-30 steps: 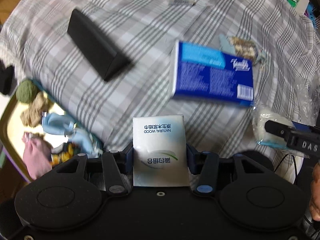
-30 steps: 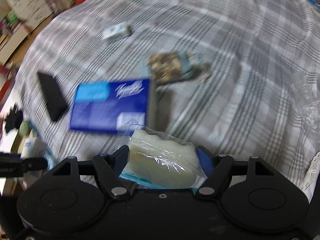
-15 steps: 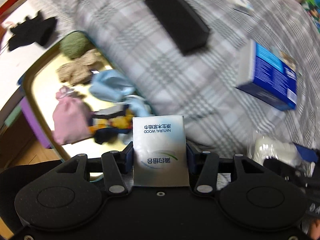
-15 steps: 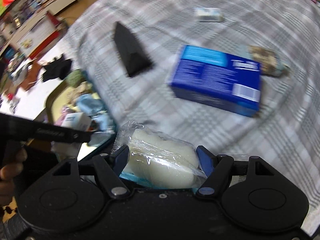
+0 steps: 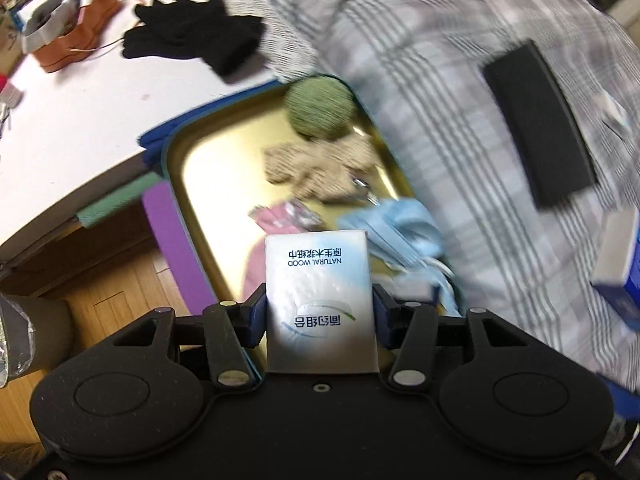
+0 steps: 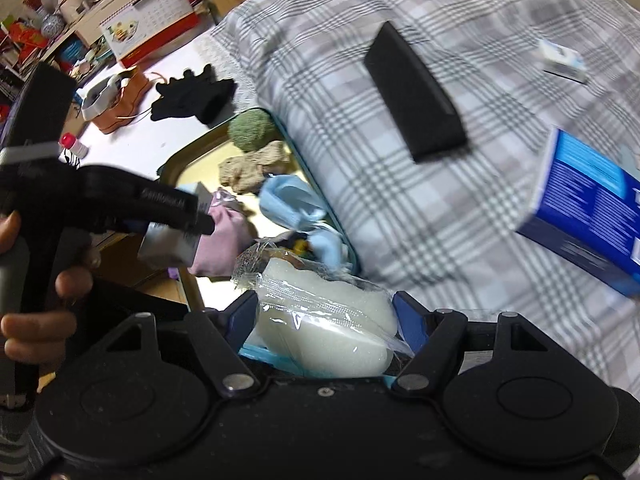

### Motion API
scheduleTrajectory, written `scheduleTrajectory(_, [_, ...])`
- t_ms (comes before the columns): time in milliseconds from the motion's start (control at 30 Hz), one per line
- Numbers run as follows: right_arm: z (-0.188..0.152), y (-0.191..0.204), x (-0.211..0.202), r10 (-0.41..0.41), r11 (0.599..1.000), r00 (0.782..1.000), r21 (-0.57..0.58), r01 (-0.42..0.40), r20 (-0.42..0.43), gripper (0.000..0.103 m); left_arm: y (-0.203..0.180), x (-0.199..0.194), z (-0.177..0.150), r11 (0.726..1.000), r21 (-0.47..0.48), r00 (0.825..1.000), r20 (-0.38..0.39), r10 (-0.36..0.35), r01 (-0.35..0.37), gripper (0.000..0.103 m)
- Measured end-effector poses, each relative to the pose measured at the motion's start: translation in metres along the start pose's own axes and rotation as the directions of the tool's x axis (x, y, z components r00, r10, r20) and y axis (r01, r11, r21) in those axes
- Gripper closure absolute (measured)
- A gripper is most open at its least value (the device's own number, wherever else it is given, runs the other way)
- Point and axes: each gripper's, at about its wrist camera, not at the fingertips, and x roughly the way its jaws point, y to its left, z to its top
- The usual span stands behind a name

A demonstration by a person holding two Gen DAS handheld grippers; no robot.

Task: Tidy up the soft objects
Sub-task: 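Open the left tool to drop the tissue pack while the right tool releases the sponge bag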

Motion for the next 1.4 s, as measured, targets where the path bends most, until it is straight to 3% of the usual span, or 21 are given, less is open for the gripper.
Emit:
scheduleTrajectory(167, [0.020,0.017,0.011,0.003,1.000,1.000,-0.026,-0.004,-0.007,0.030,0.018,0.009,0.025,0.999,-0.042,0.999,0.019,0.028,-0.027,0.053])
scheduleTrajectory(433, [0.049,0.039,0.035,0.022,0.999,0.999,-0.046,-0.024,-0.049,0.030,0.041,0.040,0.058,0.993,-0.106,0.998,-0.030,0.050,-0.052,0.053])
scheduleTrajectory(667, [0.074,0.051,0.059,0.023,0.998,0.997,-0.065,-0.028,-0.068,0.030,0.047,0.058,0.071,0.991,-0.105,0.995,-0.059,0.077,-0.083,0.049])
scheduleTrajectory(767, [0.081,0.055,0.069,0.036,0.997,0.997,-0.062,-0.040,-0.075,0.026,0.046,0.061,0.072,0.991,-0.100,0.995,-0.056,0.079,-0.084,0.036])
scheduleTrajectory(833, [0.084,0.057,0.075,0.040,0.997,0.996,-0.062,-0.045,-0.076,0.021,0.045,0.061,0.071,0.992,-0.095,0.995,-0.053,0.083,-0.088,0.036])
scheduleTrajectory(1400, [0.067,0.043,0.064,-0.008,0.998,0.994,-0.061,0.002,-0.111,0.021,0.028,0.023,0.035,0.990,-0.089,0.992,0.043,0.115,-0.111,0.036])
